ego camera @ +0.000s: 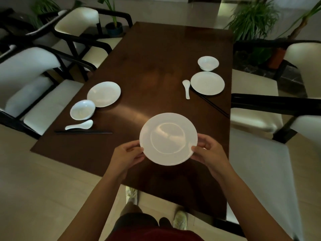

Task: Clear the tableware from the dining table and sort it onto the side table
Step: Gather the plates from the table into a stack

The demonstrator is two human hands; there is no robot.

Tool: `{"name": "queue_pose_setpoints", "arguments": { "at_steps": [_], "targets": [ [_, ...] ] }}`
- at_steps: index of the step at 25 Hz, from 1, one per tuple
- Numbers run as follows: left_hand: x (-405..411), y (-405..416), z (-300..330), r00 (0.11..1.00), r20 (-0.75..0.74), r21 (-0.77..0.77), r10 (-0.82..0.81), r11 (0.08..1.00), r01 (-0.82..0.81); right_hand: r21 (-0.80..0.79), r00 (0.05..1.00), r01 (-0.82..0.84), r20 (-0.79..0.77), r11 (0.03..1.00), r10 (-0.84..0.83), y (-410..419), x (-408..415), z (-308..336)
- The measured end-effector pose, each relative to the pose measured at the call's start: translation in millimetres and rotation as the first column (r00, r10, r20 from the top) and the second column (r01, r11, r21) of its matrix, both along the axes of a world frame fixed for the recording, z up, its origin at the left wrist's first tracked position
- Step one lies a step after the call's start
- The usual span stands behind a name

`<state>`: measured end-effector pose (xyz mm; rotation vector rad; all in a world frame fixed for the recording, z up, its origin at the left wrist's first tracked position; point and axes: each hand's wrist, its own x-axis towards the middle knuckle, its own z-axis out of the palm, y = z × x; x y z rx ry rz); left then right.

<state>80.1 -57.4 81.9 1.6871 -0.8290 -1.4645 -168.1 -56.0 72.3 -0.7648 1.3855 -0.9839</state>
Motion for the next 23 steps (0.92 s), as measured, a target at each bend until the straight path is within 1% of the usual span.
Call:
{"name": "queue_pose_setpoints", "arguments": {
  "at_steps": [3,6,9,11,15,18,23],
  "targets": [
    [32.9,-53.2,-3.4,1.0,-0.007,-0.003,-0.003,1.0,0.003,-0.005,1.0,0.0,-0.009,1.0,0.0,-53.7,30.7,-3.5],
    [63.5,-121.4,-14.1,0.999,0.026,0.002,-0.02,1.0,0.02,-0.017,0.999,0.04,-0.014,0.999,-0.04,-110.0,64.0,-15.3],
    [79.4,-181.7,-33.8,0.998,0.048,0.042,-0.039,0.998,0.036,0.046,0.992,0.111,-0.066,0.993,-0.108,-157.3,92.7,-36.4],
    [85.9,-215.3,-54.1,0.997,0.052,0.104,-0.065,0.993,0.06,0.107,0.984,0.161,-0.092,0.981,-0.152,-183.9,106.1,-56.7],
    [92.2,-255.0,-90.3,0.99,0.065,0.197,-0.122,0.975,0.107,0.178,0.968,0.221,-0.158,0.959,-0.194,-212.9,116.4,-88.9],
    [95.0,-268.5,-106.3,0.986,0.064,0.24,-0.155,0.961,0.136,0.189,0.967,0.213,-0.179,0.959,-0.179,-219.7,118.5,-103.7],
    [97.4,-275.5,-119.9,0.988,0.063,0.275,-0.142,0.954,0.12,0.188,0.951,0.222,-0.258,0.957,-0.17,-226.9,117.3,-113.5]
  ]
}}
